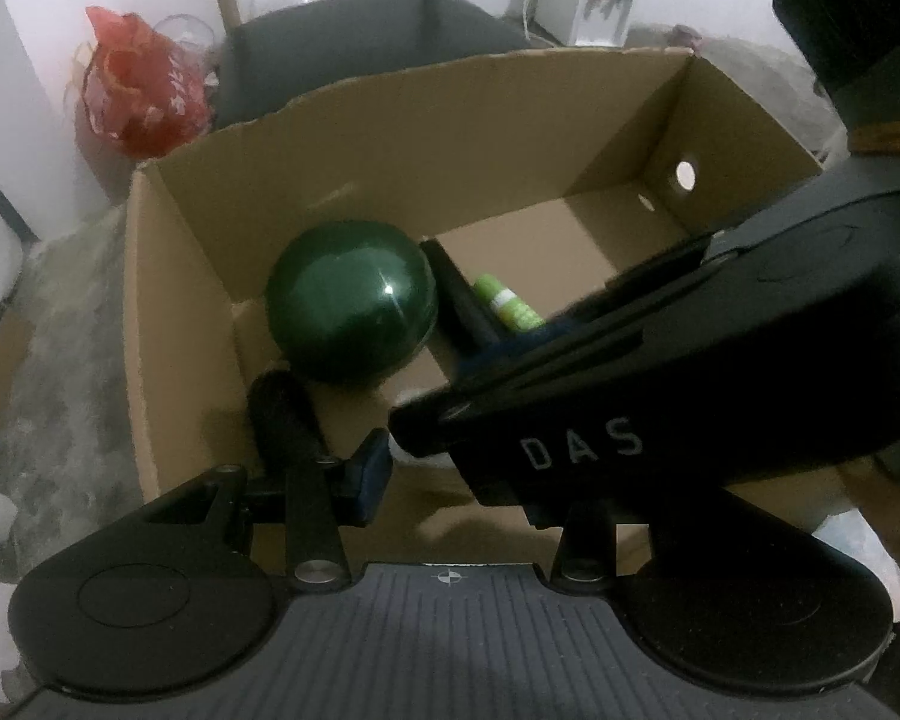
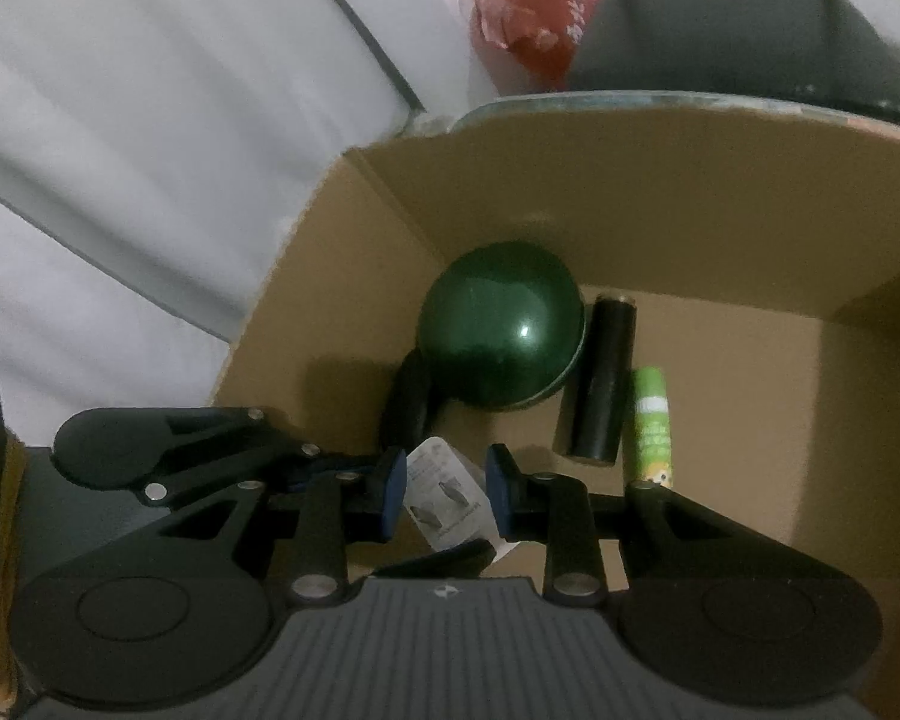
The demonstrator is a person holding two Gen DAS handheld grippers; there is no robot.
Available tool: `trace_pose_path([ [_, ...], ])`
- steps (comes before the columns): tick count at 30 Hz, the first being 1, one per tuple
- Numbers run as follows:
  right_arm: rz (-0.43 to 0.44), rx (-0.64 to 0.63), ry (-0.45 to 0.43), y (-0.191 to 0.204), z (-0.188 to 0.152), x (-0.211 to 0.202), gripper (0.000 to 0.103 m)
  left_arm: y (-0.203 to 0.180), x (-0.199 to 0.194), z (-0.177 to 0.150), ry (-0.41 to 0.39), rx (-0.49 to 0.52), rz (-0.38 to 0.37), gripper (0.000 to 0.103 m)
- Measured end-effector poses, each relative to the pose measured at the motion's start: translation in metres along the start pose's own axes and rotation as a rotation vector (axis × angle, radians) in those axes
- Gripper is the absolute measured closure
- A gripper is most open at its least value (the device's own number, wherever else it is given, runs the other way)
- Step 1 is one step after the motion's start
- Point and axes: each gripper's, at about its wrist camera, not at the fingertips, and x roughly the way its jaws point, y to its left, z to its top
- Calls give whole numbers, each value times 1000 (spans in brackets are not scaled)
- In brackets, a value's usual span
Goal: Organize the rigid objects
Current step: 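Open the right gripper to release the plug in the box, then move the right gripper back to the green dropper bottle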
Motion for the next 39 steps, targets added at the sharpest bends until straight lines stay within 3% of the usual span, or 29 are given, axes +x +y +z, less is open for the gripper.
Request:
trace_pose_path([
  [5, -6, 9, -6, 3, -3, -10, 68, 2, -15, 1, -38, -10, -7, 53],
  [9, 11, 14, -64, 7, -7, -38, 61, 1, -40, -4, -103, -29, -7, 42],
  [11, 35, 10, -114, 9, -13, -61, 50, -3, -60, -10, -158, -21, 6, 39],
  [17, 149, -35, -319, 16, -64, -155, 48, -25, -131, -56, -367, 20, -3, 33],
  [21, 124, -108, -469, 21, -123, -208, 40, -51, -156, -93, -490, 72, -22, 28],
  [25, 64, -132, -585, 15, -172, -228, 40, -76, -147, -128, -584, 79, -35, 28],
  [30, -13, -87, -654, 0, -223, -211, 40, -116, -111, -144, -588, 134, -84, 28],
  [34, -49, -58, -649, -12, -236, -192, 44, -147, -90, -146, -613, 203, -73, 29],
  [39, -77, -71, -619, -19, -229, -170, 49, -173, -58, -134, -587, 247, 5, 40],
])
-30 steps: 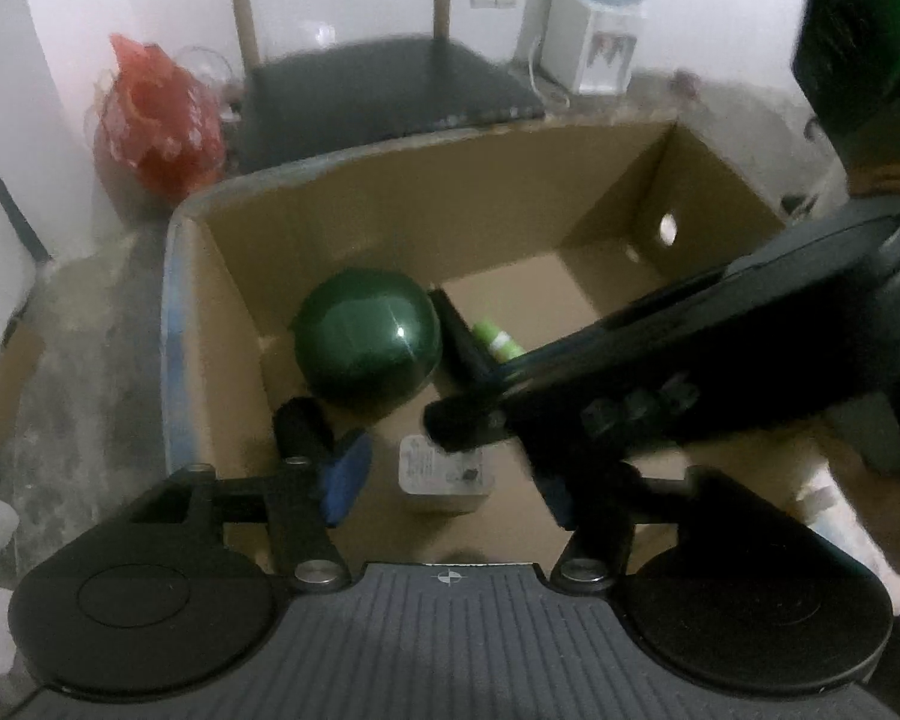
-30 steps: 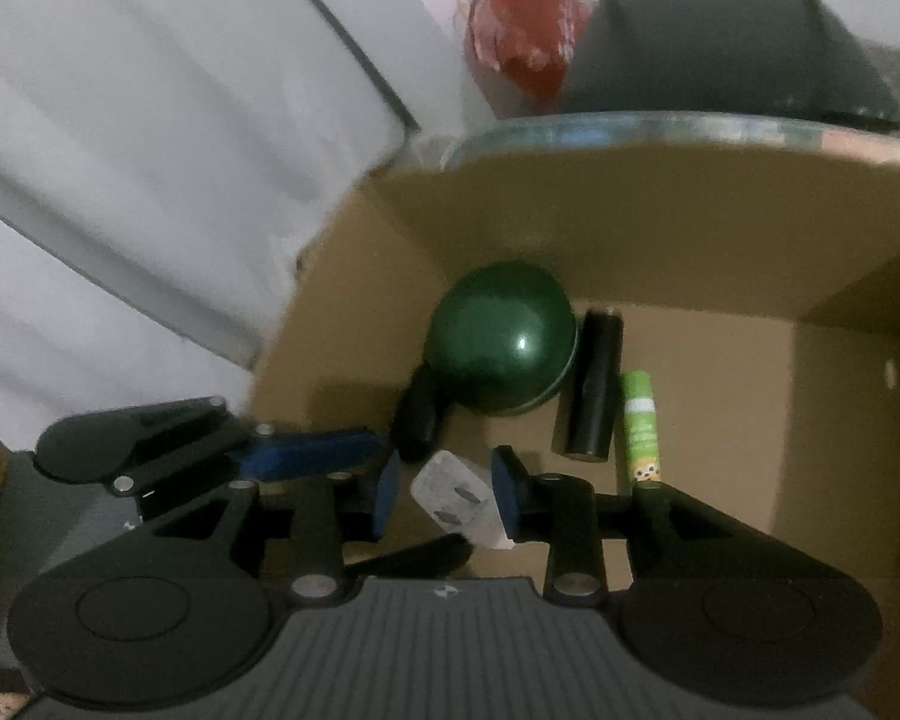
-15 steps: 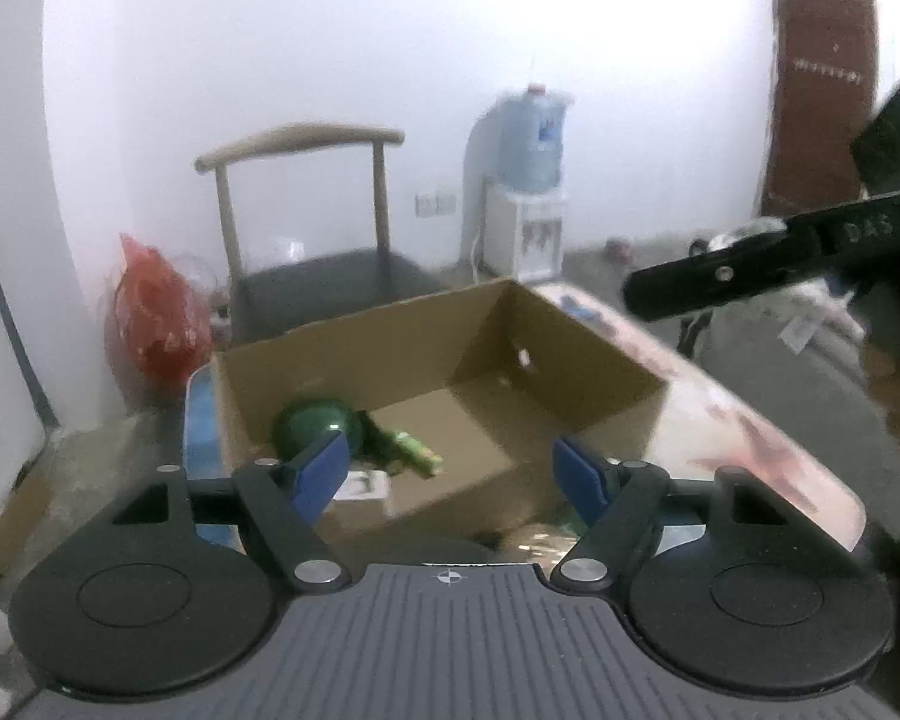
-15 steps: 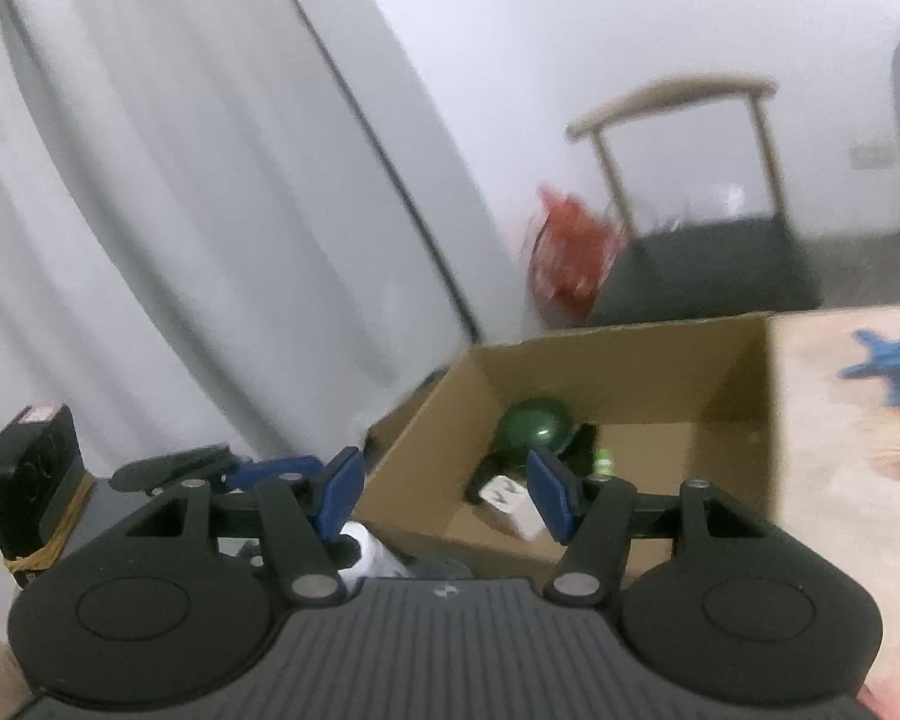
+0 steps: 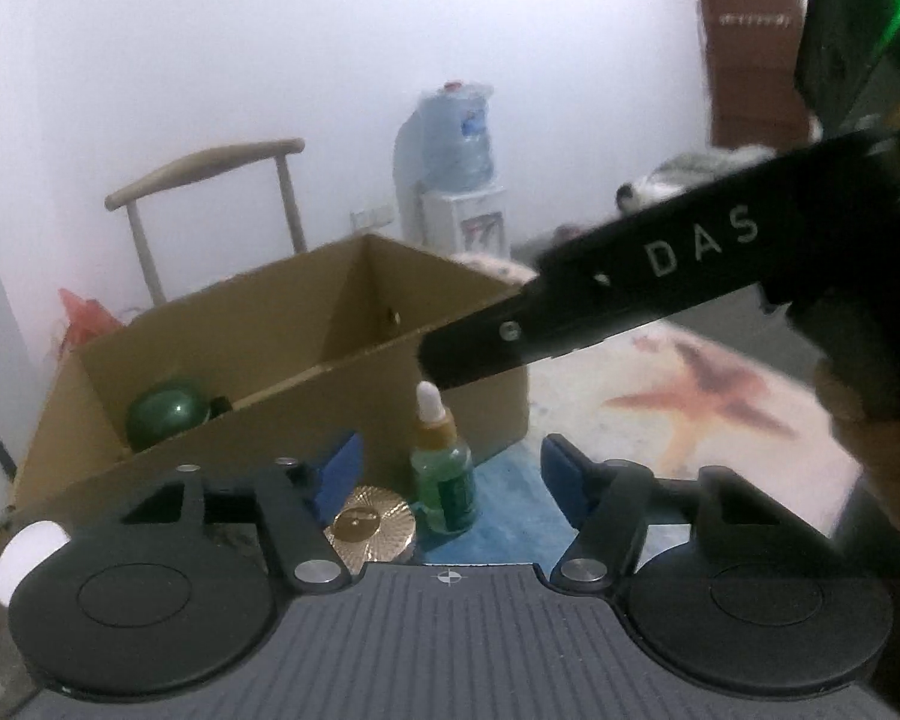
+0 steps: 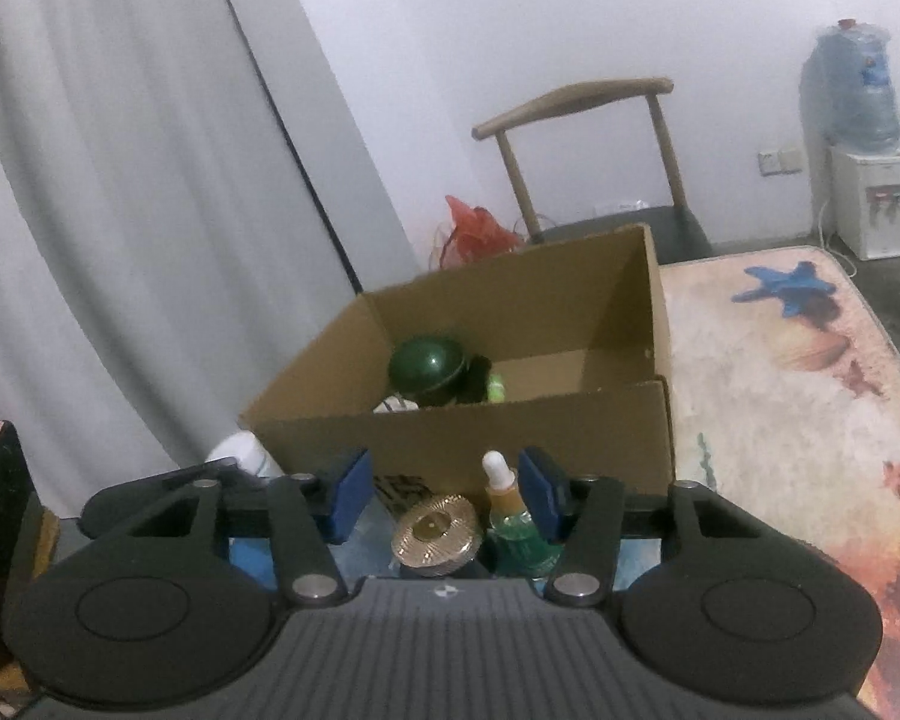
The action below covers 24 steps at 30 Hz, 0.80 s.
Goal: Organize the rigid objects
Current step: 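Move the right gripper back to the green dropper bottle, then grasp the green dropper bottle by its neck with the right gripper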
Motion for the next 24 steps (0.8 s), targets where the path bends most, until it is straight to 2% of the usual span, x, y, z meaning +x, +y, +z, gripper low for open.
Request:
trace_pose_path([
  [6, -11, -27, 30, -4, -5, 20, 54, 4, 27, 1, 48, -7, 32, 49],
  [8, -7, -29, 43, -7, -5, 25, 60, 4, 28, -1, 53, -5, 39, 51],
  [24, 6, -52, 94, -17, -6, 48, 74, -1, 48, -6, 98, 29, 60, 70],
])
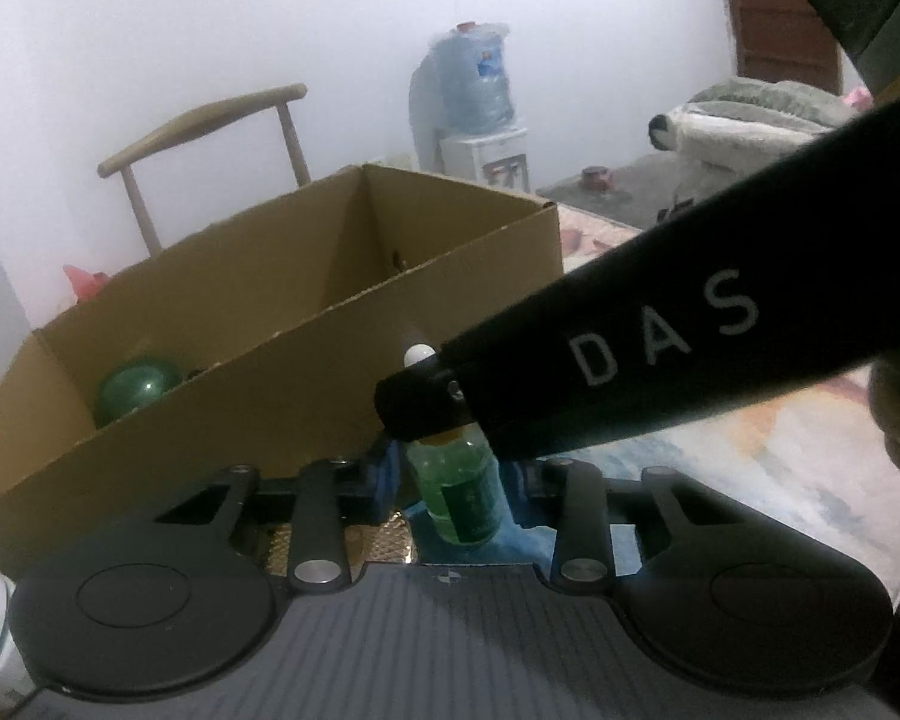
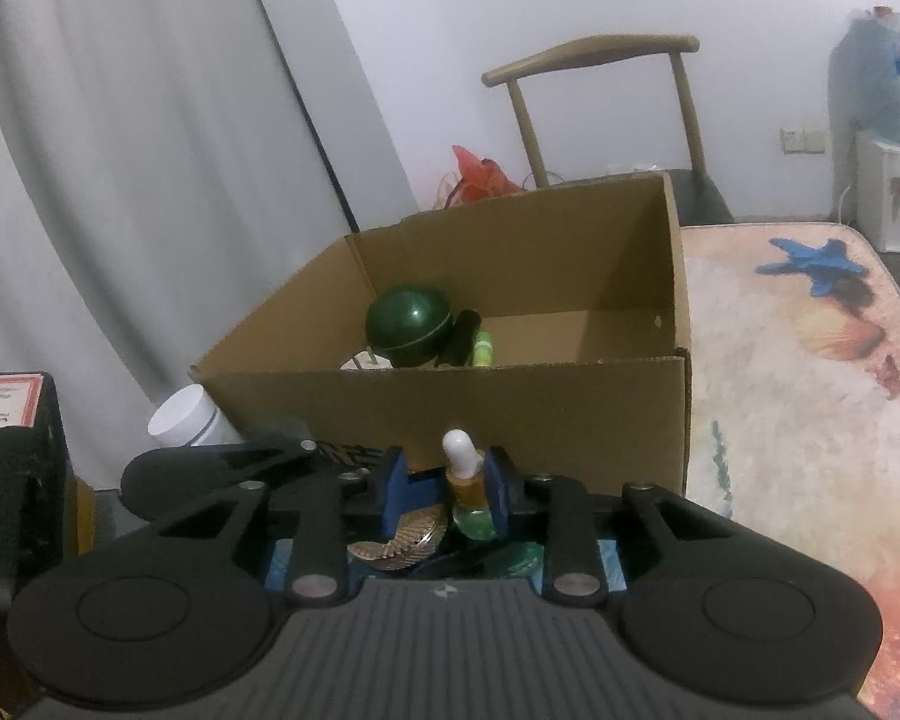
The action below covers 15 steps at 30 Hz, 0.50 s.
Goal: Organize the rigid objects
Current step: 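Grasp the green dropper bottle by its neck with the right gripper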
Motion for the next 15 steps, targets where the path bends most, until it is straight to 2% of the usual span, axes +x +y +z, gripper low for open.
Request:
trace_pose_path([
  [15, 23, 0, -11, -2, -1, -3, 88, -5, -6, 0, 4, -12, 10, 71],
])
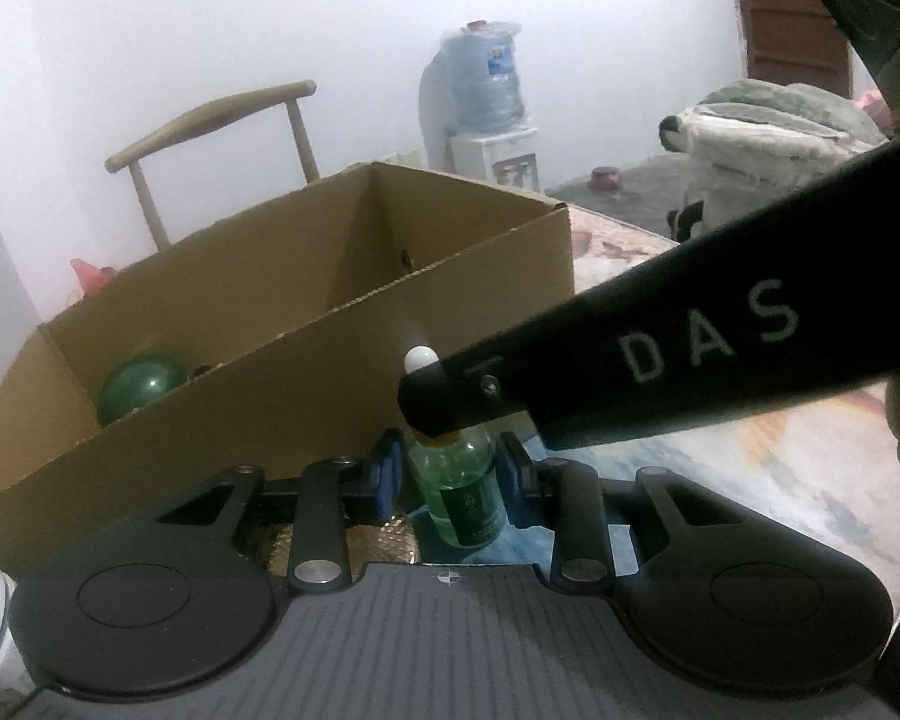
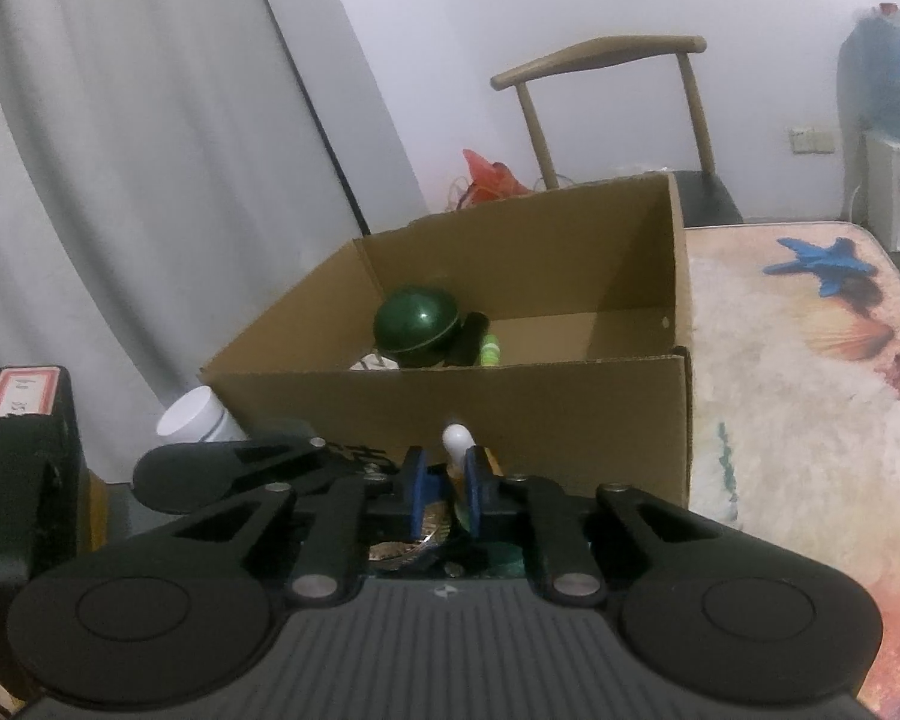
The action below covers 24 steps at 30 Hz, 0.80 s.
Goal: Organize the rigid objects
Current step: 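Grasp the green dropper bottle by its neck with the right gripper, then lift the dropper bottle and carry it into the box, right gripper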
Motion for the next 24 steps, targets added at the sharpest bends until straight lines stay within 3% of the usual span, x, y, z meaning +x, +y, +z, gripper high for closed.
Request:
trace_pose_path([
  [10, -56, 3, 30, 0, -1, 4, 85, -3, -2, -2, -7, 7, 2, 71],
  [24, -18, 40, 49, -11, -5, 9, 84, -5, 10, 0, 14, 32, 17, 69],
])
